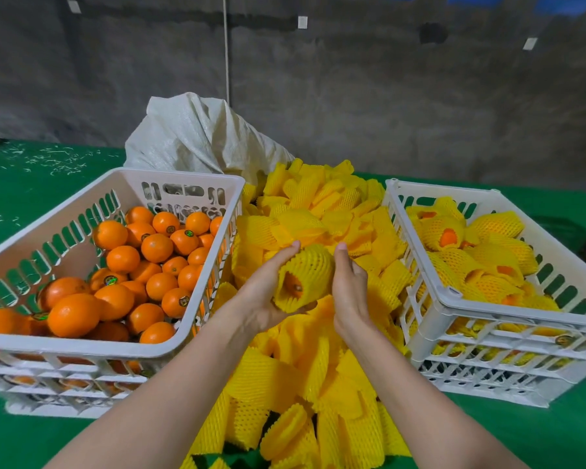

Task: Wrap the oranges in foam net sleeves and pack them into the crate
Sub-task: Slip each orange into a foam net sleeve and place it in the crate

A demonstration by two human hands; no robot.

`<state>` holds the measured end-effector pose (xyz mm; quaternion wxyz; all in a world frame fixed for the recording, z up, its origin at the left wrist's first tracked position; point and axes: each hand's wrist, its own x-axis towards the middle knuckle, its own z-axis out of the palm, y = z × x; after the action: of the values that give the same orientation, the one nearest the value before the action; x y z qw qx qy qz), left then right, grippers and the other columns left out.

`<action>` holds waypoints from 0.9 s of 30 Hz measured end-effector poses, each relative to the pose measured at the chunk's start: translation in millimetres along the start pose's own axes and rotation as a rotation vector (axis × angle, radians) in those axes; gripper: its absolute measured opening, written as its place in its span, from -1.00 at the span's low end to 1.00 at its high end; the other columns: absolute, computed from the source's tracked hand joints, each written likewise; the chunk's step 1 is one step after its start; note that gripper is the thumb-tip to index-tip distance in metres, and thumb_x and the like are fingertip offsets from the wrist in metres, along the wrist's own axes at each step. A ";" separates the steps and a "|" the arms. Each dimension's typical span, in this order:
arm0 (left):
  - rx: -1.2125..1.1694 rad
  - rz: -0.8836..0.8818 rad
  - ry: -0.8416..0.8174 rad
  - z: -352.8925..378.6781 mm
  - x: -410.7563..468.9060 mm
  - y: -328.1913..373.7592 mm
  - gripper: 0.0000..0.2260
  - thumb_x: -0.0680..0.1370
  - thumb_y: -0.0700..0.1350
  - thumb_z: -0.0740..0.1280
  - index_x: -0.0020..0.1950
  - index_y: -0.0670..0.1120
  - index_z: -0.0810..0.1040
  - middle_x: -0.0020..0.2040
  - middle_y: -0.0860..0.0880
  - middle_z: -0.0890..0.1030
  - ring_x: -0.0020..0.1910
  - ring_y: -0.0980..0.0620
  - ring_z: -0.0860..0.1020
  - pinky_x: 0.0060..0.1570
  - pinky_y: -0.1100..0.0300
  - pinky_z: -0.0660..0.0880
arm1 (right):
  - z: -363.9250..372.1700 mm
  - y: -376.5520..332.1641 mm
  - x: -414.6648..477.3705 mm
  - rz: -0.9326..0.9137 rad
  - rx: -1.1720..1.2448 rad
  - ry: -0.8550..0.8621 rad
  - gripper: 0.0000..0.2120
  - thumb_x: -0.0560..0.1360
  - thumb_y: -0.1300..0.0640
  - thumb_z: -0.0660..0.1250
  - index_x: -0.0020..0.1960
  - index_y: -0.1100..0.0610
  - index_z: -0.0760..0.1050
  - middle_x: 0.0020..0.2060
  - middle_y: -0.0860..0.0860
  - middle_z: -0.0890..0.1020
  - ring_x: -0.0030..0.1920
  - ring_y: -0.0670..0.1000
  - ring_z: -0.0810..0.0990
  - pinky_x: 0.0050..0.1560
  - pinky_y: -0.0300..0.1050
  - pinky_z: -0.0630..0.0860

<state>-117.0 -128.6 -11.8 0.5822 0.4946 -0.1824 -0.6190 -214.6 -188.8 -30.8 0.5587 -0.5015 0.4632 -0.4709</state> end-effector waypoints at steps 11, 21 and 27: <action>-0.097 -0.021 -0.230 -0.7 -3.5 -3.7 -0.71 0.35 0.07 0.32 -0.18 -0.10 0.71 -0.21 -0.15 0.68 -0.32 -0.07 0.66 -0.35 0.15 0.58 | -14.5 -15.8 -0.2 -0.409 -0.047 -0.208 -0.56 0.47 0.00 0.25 -0.39 0.29 0.21 -0.43 0.13 0.22 -0.36 0.08 0.18 -0.35 0.15 0.16; 0.015 -0.199 -0.382 10.2 -13.6 3.4 -0.40 0.36 0.24 0.27 0.22 -0.14 0.52 -0.08 -0.26 0.65 -0.19 -0.25 0.65 -0.22 -0.15 0.62 | -26.4 -33.7 3.6 -0.540 -0.106 -0.355 -0.69 0.43 0.11 0.26 -0.42 0.10 0.23 -0.50 -0.04 0.23 -0.45 -0.16 0.21 -0.40 -0.21 0.17; 0.166 -0.030 -0.142 18.5 -13.1 1.1 -0.63 0.42 0.08 0.34 0.13 -0.08 0.57 -0.12 -0.12 0.68 -0.18 -0.06 0.66 -0.16 0.09 0.59 | -34.5 -20.8 9.5 -0.553 -0.259 -0.370 -0.85 0.46 0.18 0.34 -0.19 0.11 0.37 -0.31 -0.06 0.42 -0.27 -0.21 0.38 -0.27 -0.32 0.31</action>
<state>-133.8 -123.6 2.6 0.5156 0.4987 -0.2663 -0.6438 -248.8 -203.6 -12.9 0.4161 -0.7514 0.2568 -0.4431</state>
